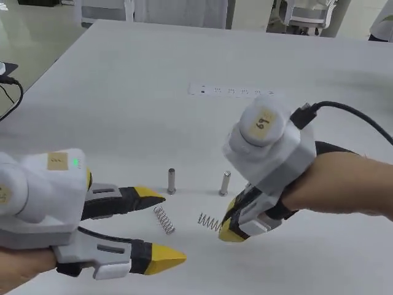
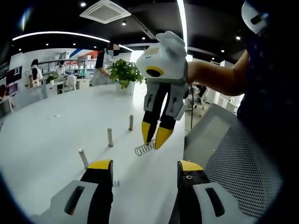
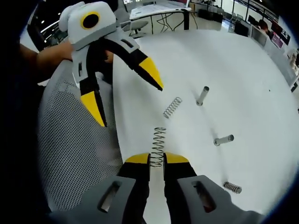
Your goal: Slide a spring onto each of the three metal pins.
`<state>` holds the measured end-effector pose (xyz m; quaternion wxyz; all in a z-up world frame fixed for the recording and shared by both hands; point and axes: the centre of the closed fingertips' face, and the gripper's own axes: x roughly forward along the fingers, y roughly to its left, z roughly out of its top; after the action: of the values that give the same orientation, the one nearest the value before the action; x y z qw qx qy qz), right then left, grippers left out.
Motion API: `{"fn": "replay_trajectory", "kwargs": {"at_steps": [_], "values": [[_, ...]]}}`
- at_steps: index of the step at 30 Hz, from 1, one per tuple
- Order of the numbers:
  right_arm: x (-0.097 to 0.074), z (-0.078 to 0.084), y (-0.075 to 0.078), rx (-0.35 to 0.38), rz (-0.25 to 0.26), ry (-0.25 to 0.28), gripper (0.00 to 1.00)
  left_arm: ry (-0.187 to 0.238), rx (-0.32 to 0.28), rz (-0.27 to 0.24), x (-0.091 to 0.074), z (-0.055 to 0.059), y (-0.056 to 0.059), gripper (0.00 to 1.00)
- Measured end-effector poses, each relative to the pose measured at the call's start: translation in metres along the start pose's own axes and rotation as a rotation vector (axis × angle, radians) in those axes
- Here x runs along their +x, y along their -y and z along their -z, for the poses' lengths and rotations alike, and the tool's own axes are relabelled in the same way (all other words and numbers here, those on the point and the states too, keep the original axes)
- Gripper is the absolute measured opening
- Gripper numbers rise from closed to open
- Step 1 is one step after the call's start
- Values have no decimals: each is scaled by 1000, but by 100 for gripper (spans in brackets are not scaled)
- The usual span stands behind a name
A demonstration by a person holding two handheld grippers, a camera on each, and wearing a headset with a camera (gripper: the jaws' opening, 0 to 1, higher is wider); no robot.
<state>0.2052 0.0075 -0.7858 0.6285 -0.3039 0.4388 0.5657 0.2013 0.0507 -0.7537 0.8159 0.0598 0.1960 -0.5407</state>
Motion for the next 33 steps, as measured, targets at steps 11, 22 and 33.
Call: {"fn": "replay_trajectory", "kwargs": {"at_steps": [11, 22, 33], "values": [[-5, -14, -31, -164, -70, 3, 8, 17, 19, 67, 4, -6, 15, 34], [-13, -22, -42, -260, -96, 22, 8, 50, 24, 145, 5, -12, 31, 14], [-16, -21, -46, -334, -105, 20, 8, 40, 22, 179, 5, -11, 37, 4]]}}
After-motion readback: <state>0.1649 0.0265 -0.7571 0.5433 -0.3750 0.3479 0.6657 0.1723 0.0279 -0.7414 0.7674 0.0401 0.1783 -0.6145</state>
